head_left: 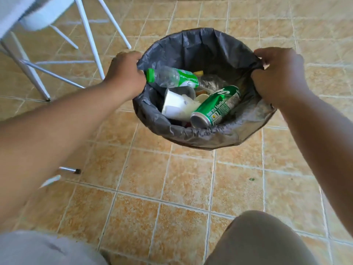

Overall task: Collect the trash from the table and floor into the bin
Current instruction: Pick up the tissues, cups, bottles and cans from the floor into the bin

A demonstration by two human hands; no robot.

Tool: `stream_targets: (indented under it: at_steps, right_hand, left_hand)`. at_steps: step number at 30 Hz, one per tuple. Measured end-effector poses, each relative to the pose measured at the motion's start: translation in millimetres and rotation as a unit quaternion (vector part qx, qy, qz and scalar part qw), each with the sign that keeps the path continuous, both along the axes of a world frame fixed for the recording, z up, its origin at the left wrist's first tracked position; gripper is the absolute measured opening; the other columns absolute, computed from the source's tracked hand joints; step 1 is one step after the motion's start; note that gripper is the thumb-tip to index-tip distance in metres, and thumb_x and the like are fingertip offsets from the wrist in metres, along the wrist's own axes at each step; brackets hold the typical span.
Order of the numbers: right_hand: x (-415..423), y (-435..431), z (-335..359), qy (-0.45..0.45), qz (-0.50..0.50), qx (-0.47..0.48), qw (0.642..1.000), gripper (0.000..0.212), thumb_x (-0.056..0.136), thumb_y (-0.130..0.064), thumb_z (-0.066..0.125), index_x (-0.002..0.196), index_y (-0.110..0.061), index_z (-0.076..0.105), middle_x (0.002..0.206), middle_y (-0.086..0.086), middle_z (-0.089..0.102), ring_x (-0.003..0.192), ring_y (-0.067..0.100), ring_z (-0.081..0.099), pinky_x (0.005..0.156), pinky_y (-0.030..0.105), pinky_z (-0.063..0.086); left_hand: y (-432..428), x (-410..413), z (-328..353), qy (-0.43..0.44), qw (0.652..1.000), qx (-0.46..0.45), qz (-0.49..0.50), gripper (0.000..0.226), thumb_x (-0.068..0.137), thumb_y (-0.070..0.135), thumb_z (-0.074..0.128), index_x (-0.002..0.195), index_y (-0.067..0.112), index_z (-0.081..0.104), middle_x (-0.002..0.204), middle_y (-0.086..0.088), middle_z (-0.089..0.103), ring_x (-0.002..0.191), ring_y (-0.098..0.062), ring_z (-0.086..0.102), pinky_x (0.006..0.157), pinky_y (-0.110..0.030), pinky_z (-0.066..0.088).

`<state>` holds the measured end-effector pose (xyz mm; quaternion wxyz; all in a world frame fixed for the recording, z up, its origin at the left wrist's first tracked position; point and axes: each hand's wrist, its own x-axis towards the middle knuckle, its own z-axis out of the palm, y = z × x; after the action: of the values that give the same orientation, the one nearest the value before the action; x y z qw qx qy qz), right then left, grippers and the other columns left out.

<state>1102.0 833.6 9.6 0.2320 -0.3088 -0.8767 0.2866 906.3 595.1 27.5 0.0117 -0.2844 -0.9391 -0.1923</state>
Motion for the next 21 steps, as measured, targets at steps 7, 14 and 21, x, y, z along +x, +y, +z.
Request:
stream_targets:
  at_steps: [7,14,21]
  right_hand:
    - [-49.9,46.5,38.0,-0.012,-0.021,0.041,0.999,0.044,0.076,0.003,0.043,0.107,-0.012,0.072,0.09,0.01,0.065,0.085,0.029,0.055,0.067,0.025,0.04]
    - [-123.4,61.3,13.3,-0.058,-0.065,0.057,0.995,0.034,0.074,0.003,0.042,0.096,0.0,0.068,0.088,0.022,0.063,0.078,0.032,0.046,0.063,0.034,0.041]
    - [-201.3,72.1,-28.5,-0.118,-0.112,0.025,0.986,0.039,0.076,0.003,0.04,0.099,-0.008,0.07,0.088,0.017,0.063,0.079,0.033,0.049,0.066,0.033,0.045]
  left_hand:
    - [49.5,-48.9,32.9,0.037,0.999,0.024,0.011,0.026,0.084,0.005,0.048,0.104,0.006,0.064,0.102,-0.02,0.065,0.092,-0.038,0.057,0.075,-0.038,0.047]
    - [92.6,-137.9,-0.1,-0.014,0.998,0.066,0.021,0.021,0.082,0.002,0.048,0.074,0.019,0.056,0.086,-0.01,0.058,0.086,-0.034,0.053,0.076,-0.038,0.046]
    - [126.3,-227.9,-43.5,-0.069,0.993,0.095,0.01,0.019,0.085,0.005,0.05,0.085,0.017,0.063,0.094,-0.009,0.061,0.089,-0.034,0.053,0.074,-0.034,0.041]
